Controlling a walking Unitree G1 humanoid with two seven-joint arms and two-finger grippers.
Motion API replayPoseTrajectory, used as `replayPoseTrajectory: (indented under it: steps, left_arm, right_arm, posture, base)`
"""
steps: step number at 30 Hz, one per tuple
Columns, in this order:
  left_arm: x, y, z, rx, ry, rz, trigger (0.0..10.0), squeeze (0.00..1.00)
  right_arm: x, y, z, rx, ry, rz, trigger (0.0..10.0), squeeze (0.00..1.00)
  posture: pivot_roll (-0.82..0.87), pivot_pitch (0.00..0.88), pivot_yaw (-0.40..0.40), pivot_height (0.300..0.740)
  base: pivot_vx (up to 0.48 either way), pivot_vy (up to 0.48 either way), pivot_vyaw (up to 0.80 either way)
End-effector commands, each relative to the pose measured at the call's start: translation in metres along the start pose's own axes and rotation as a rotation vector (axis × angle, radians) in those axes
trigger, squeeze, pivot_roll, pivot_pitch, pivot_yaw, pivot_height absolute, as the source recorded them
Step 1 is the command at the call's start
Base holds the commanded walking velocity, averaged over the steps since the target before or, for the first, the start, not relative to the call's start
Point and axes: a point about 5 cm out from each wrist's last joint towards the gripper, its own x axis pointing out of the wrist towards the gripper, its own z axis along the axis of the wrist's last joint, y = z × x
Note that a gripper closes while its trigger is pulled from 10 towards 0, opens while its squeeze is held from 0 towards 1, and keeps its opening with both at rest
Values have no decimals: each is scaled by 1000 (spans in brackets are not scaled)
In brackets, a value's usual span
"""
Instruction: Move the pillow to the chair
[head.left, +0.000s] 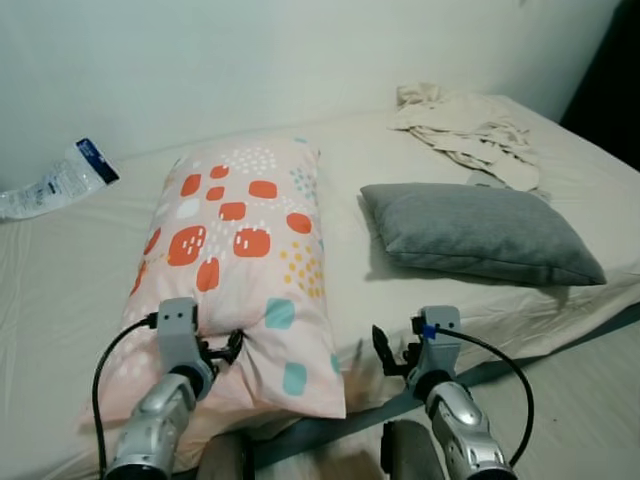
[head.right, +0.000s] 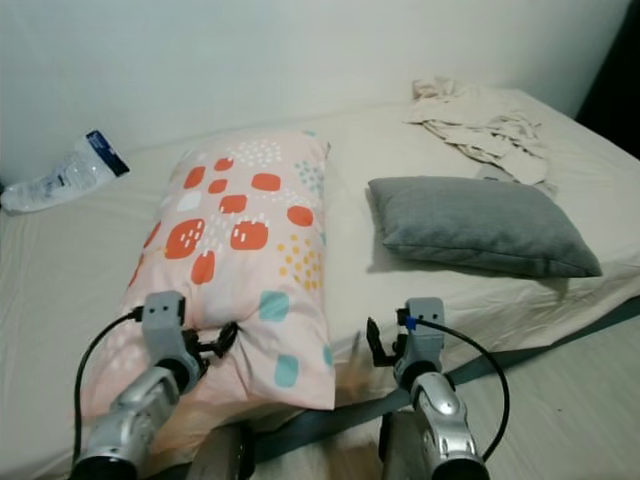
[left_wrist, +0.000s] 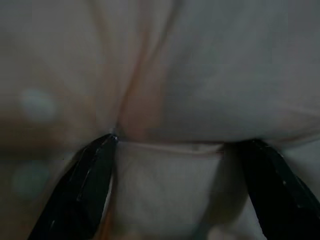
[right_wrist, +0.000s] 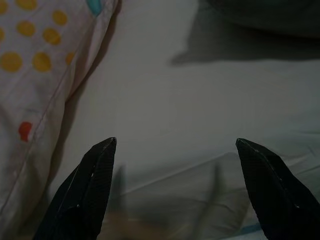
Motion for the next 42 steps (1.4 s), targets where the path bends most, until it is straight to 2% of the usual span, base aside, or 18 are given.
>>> replayPoseTrajectory:
  steps: [1,2,3,4,9,12,14,16,18,20,22,24,27,28,32,37,39,42]
  left_arm:
    - [-12,23,-8,-124,38,59,10000,0]
    - [-12,23,-8,-124,38,59,10000,0]
    - [-21,36,-9,-268,37,66,10000,0]
    - [-26,41,-12,-326,48,65,10000,0]
    - [-47,52,-24,-426,117,27,10000,0]
    - [-65,56,-30,-411,167,-10,10000,0]
    - [-68,58,-32,-401,181,-18,10000,0]
    - [-85,64,-40,-349,241,-42,10000,0]
    - [-86,64,-41,-359,225,-36,10000,0]
    - [-77,60,-38,-380,119,0,10000,0]
    - [-64,50,-33,-482,-29,56,10000,0]
    - [-56,28,-28,-703,-130,-29,10000,0]
    - [-51,14,-22,-770,-196,-66,10000,0]
    - [-50,12,-20,-774,-208,-69,10000,0]
    - [-48,12,-1,-914,-354,-129,10000,0]
    - [-42,9,8,-842,-392,-100,10000,0]
    - [-41,5,17,-918,-461,-144,10000,0]
    - [-29,-6,18,-794,-386,-115,10000,0]
  right_arm:
    - [0,1,-1,10,3,7,10000,0]
    - [0,1,-1,10,3,7,10000,0]
    - [2,3,1,11,2,16,10000,0]
    - [3,4,1,10,1,23,10000,0]
    - [5,4,4,8,3,42,10000,0]
    - [5,3,5,8,2,49,10000,0]
    - [6,3,5,9,2,51,10000,0]
    - [6,3,6,9,2,56,10000,0]
    - [7,2,6,10,1,57,10000,0]
    - [7,2,7,14,0,58,10000,0]
    - [8,4,5,31,18,71,10000,0]
    - [9,7,6,45,7,87,10000,0]
    - [9,8,7,33,13,80,10000,0]
    - [9,8,7,35,10,81,10000,0]
    - [9,8,6,35,10,87,10000,0]
    - [9,6,6,25,18,92,10000,0]
    - [9,5,7,21,20,97,10000,0]
    - [11,4,8,7,22,103,10000,0]
  posture:
    - [40,105,12,576]
    - [40,105,12,576]
    - [43,105,5,576]
    - [46,107,1,576]
    - [49,107,-11,576]
    - [48,108,-17,576]
    - [48,108,-17,576]
    - [47,112,-20,567]
    - [54,116,-24,567]
    - [59,120,-28,567]
    - [60,122,-30,567]
    - [48,122,-28,552]
    - [45,125,-28,542]
    - [42,125,-27,542]
    - [39,125,-32,542]
    - [36,129,-40,542]
    - [34,129,-41,542]
    - [31,130,-42,542]
  base:
    - [0,0,0]
    - [0,0,0]
    - [0,0,0]
    - [0,0,0]
    - [0,0,0]
    - [0,0,0]
    - [0,0,0]
    - [0,0,0]
    - [0,0,0]
    - [0,0,0]
    - [0,0,0]
    - [0,0,0]
    - [0,0,0]
    - [0,0,0]
    - [0,0,0]
    - [0,0,0]
    - [0,0,0]
    - [0,0,0]
